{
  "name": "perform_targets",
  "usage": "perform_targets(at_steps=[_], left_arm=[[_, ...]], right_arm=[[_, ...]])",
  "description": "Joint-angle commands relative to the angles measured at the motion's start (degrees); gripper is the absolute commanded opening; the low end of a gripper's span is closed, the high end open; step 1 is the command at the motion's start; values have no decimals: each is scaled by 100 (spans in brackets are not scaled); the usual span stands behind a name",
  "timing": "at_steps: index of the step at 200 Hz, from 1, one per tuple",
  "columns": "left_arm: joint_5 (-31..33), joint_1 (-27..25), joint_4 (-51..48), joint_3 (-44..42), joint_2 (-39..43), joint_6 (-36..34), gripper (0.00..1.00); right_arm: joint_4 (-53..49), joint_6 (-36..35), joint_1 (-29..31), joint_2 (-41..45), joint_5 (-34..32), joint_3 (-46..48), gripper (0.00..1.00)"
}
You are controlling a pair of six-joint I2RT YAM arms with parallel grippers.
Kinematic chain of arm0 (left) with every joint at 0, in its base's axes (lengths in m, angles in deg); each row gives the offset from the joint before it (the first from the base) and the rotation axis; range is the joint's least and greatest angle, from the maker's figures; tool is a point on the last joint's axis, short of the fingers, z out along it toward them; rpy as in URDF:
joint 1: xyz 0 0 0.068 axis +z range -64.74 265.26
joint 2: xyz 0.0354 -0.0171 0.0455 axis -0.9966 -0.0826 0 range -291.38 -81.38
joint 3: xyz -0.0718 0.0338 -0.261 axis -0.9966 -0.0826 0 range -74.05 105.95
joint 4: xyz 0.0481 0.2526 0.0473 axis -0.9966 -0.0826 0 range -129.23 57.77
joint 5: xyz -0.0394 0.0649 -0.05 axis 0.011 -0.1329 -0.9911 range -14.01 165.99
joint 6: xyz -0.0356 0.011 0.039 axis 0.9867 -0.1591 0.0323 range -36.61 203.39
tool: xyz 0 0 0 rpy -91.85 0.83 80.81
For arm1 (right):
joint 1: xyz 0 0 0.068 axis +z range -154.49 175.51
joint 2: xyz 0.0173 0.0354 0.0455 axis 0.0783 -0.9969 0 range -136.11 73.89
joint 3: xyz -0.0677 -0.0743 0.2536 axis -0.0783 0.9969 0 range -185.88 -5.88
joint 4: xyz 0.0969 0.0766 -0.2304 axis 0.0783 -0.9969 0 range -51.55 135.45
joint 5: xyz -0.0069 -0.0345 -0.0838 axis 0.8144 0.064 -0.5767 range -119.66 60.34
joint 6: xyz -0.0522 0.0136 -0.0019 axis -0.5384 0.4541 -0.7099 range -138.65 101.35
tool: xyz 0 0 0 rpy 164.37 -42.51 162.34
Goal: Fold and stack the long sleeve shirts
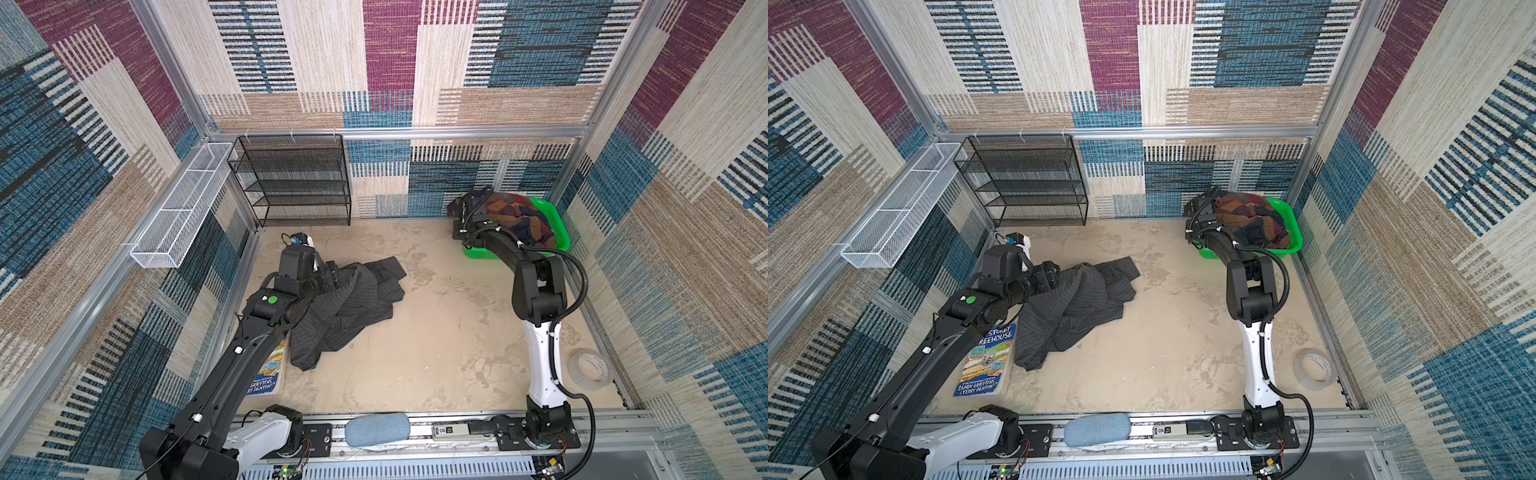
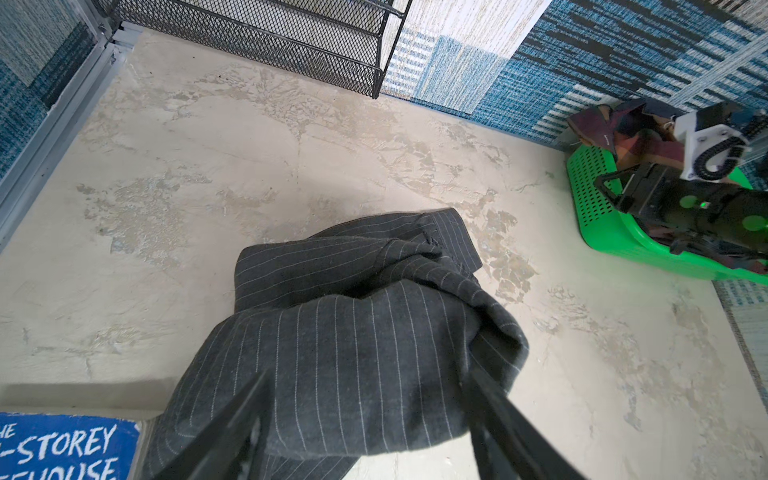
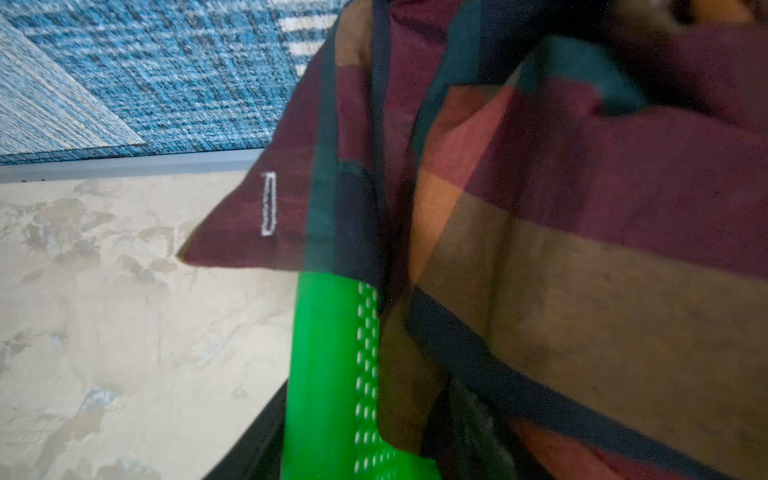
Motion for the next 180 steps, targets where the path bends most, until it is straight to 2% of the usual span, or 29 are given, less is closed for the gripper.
perform_targets(at_steps=[1,22,46,73,98,159,170,180], left_arm=[[-68,20,45,102,-35,67,76],[-33,31,-148,297,-55,32,76],[114,88,-500,470,-23,73,76],[140,210,-810,461,154,244,76],[-153,278,-970,392,237,317,76],[-817,278,-1018,-222,327,650,75],[-843,278,-1001,-355,312,719,74],[-856,278,-977,-456,292,769,74]], right_arm=[[463,-129,167,815,406,539,64],[517,5,686,1712,182,1359,70],[159,652,1591,2543,-59,2208,70],[910,1575,2766,3119,680,3430,70],[1316,1844,3348,2550,901,3415,72],[1607,1535,3393,1306,1681,2325,73],[1646,1442,3393,1138,1845,2109,70],[1603,1335,3394,988,1957,1853,63]])
